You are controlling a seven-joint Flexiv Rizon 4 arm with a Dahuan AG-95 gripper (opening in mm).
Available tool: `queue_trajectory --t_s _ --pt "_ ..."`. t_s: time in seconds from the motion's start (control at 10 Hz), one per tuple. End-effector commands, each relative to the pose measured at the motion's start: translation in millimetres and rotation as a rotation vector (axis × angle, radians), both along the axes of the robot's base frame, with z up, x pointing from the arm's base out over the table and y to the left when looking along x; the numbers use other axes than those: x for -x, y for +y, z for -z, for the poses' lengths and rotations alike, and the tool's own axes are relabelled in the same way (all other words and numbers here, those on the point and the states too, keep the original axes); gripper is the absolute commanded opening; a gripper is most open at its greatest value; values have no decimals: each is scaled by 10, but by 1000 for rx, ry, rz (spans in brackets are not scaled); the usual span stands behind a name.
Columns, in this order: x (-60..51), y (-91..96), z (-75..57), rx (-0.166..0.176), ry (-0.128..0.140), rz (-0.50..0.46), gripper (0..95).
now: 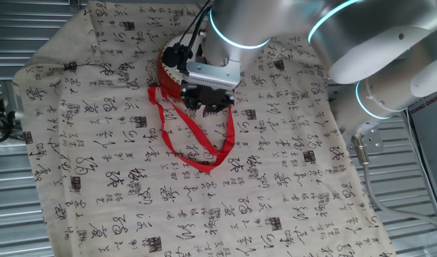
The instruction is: Play the drum
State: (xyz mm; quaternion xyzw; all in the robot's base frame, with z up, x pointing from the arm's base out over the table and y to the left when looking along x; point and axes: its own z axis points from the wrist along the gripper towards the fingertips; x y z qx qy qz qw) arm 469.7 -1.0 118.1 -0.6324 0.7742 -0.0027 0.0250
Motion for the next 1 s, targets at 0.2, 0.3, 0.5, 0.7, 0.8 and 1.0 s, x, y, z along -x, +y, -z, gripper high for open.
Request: queue_trajectory --t_s 0.2,0.3,0.5,0.7,0.8,1.0 --pt "0 -12 6 -3 -1 -6 190" --pt "-2 -13 9 -3 -1 -5 190" --pt "-33 -6 11 -7 -1 -18 190" --pt "-61 4 4 -1 0 -34 380" --pt "-71 6 7 -2 0 -47 380" --pt "-71 5 15 -4 -2 -53 380"
